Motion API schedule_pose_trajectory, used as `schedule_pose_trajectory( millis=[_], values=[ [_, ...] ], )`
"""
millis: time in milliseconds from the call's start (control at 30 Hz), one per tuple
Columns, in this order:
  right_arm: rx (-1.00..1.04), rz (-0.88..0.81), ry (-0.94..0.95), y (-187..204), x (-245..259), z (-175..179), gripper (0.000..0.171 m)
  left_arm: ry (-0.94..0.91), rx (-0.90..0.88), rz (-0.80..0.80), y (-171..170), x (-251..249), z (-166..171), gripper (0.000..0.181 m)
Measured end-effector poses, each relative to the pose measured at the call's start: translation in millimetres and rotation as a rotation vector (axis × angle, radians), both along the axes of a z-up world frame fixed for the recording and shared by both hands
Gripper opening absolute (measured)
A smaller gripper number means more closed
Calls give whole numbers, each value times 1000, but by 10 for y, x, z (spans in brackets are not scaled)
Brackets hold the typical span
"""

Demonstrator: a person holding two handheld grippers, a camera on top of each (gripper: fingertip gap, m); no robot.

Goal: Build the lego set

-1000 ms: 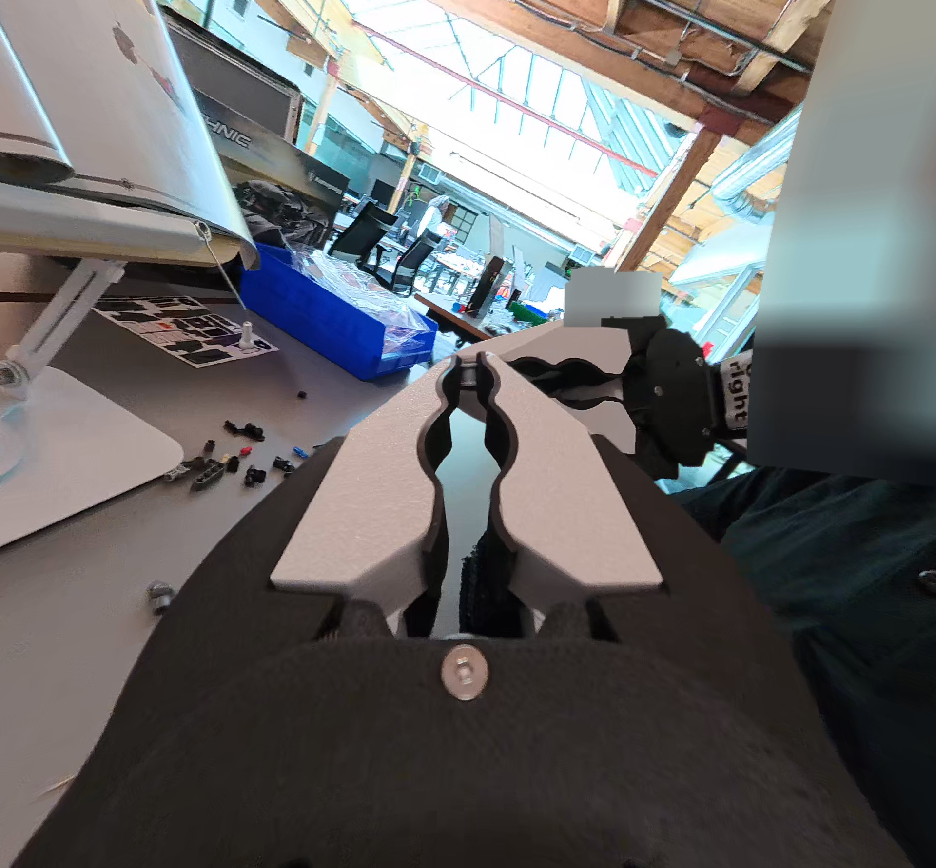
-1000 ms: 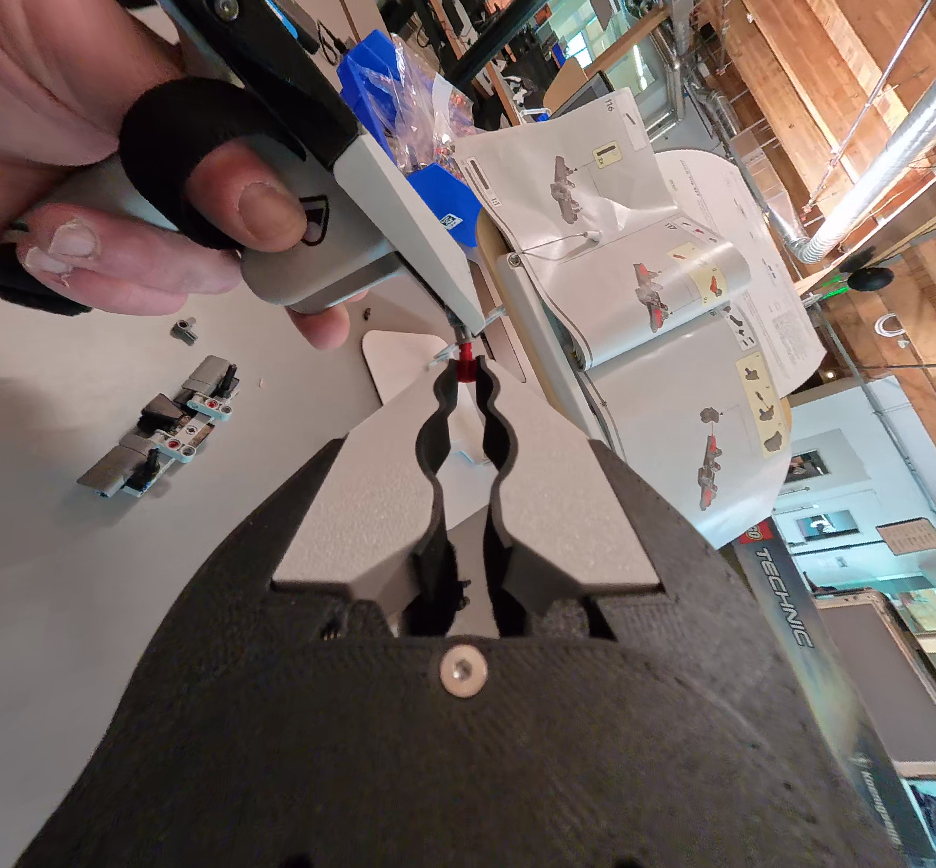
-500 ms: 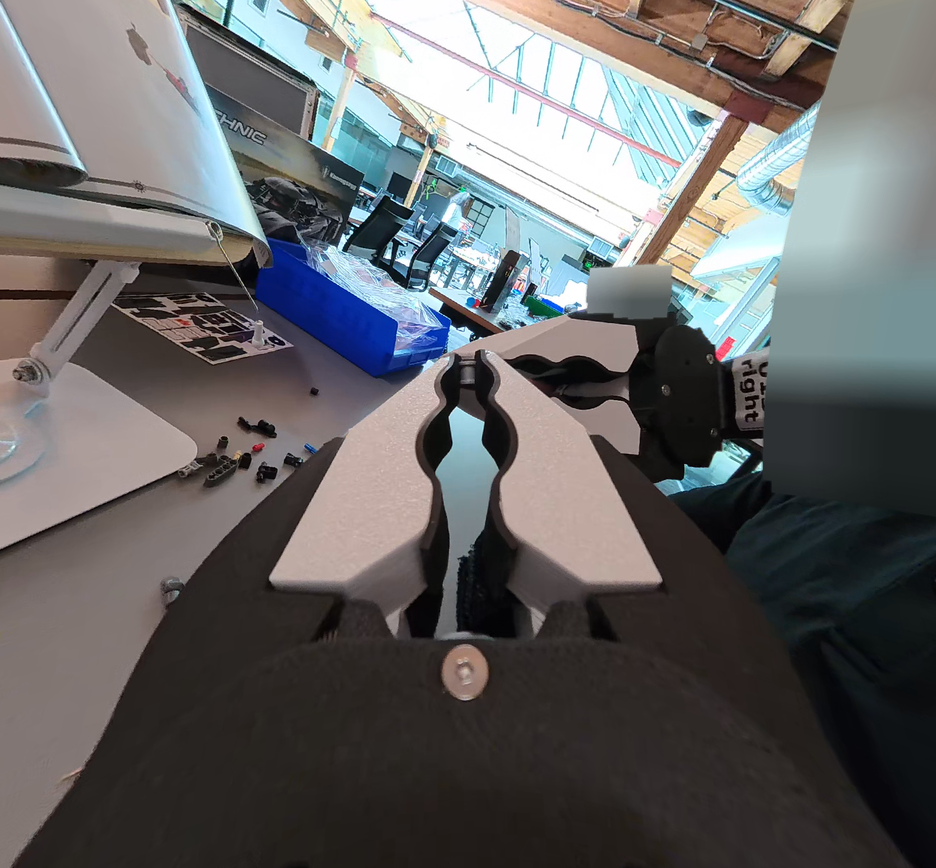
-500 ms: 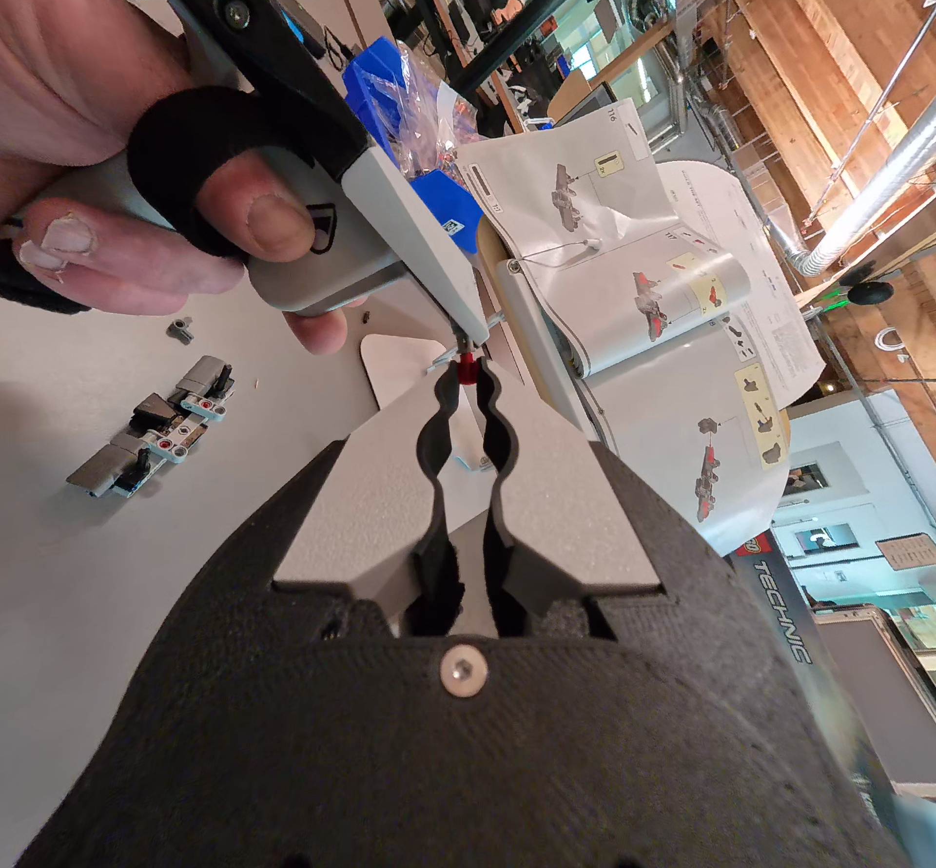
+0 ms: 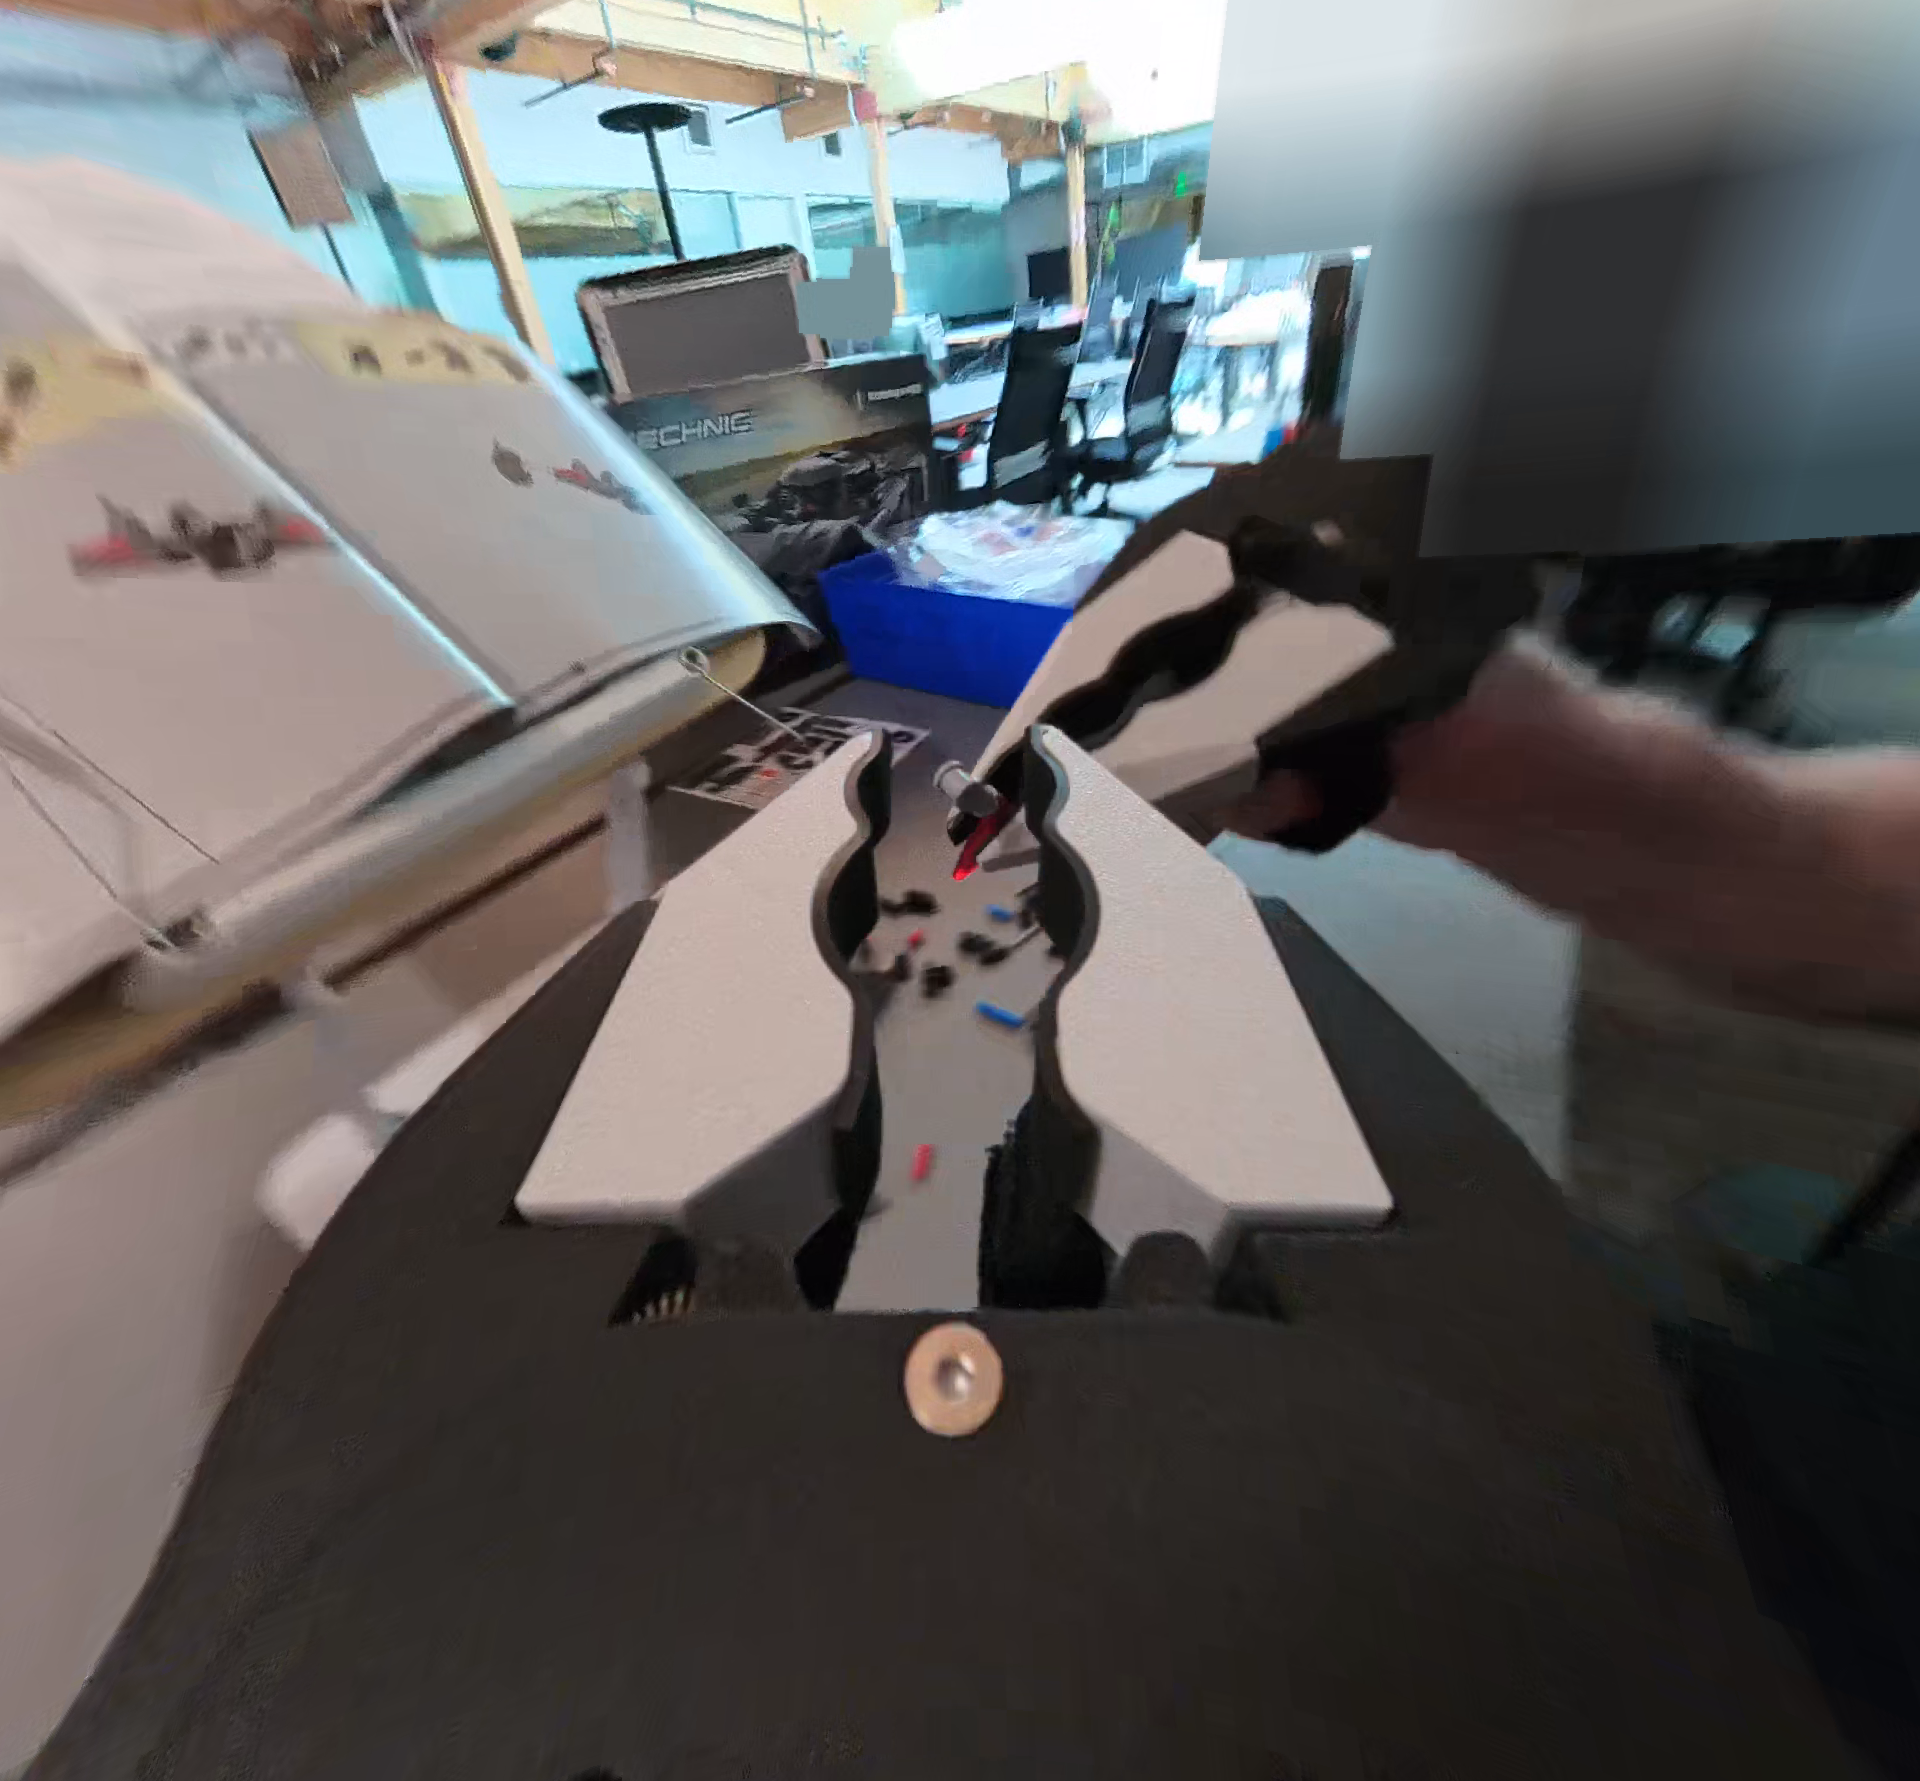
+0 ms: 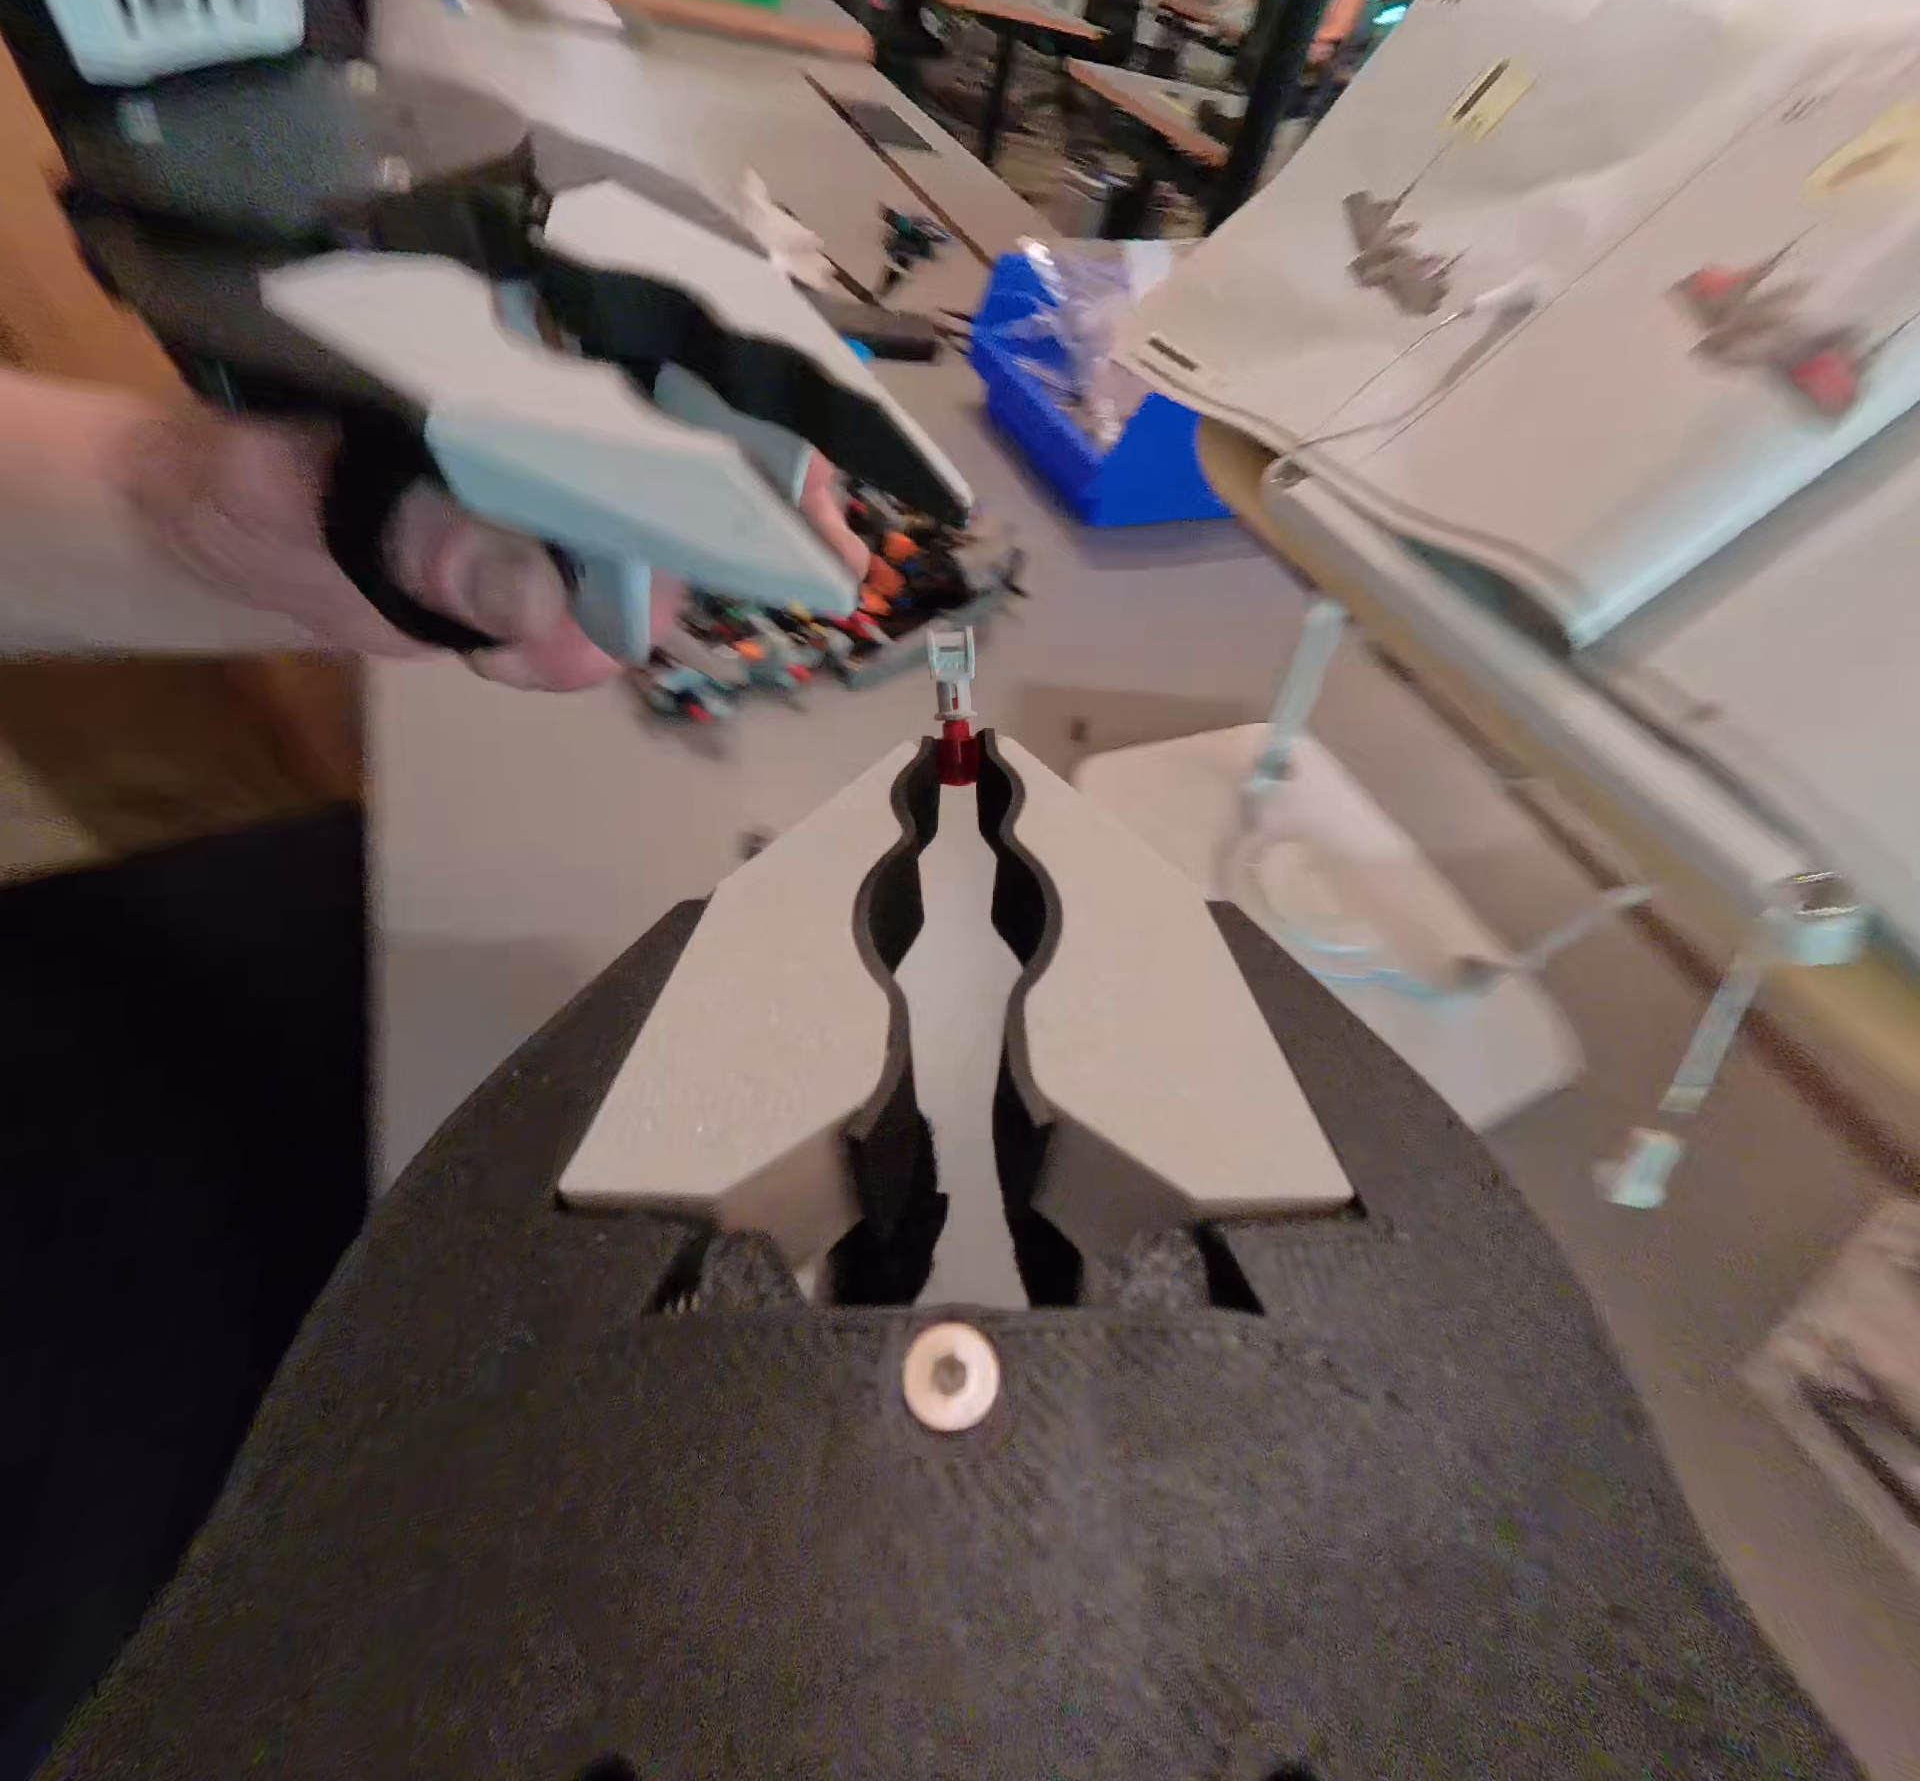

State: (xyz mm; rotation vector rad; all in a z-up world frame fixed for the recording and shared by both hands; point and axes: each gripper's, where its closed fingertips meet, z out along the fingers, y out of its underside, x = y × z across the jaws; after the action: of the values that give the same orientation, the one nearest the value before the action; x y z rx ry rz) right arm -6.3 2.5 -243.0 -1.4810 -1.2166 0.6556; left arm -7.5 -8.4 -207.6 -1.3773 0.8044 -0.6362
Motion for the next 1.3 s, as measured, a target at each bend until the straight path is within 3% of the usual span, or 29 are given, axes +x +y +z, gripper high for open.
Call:
schedule_pose_trajectory(
  millis=[167,333,533,1067,1167,1233,1300],
  values=[
    [-457,202,284,-88,-19,111,4,431,305,129,-1,61,-174,43],
    [-678,306,384,-122,-78,49,4,617,446,175,21,113,-258,48],
    [-752,359,419,-219,-165,21,4,680,510,224,57,102,-271,32],
    [-758,380,430,-222,-150,39,4,681,509,193,48,137,-273,26],
    [-795,407,536,-194,-123,129,4,662,467,191,77,126,-206,30],
    [-803,395,611,-106,-65,199,4,626,485,249,114,32,-68,48],
    [-828,398,652,-70,-39,219,4,607,470,245,99,-23,-42,37]
  ],
)
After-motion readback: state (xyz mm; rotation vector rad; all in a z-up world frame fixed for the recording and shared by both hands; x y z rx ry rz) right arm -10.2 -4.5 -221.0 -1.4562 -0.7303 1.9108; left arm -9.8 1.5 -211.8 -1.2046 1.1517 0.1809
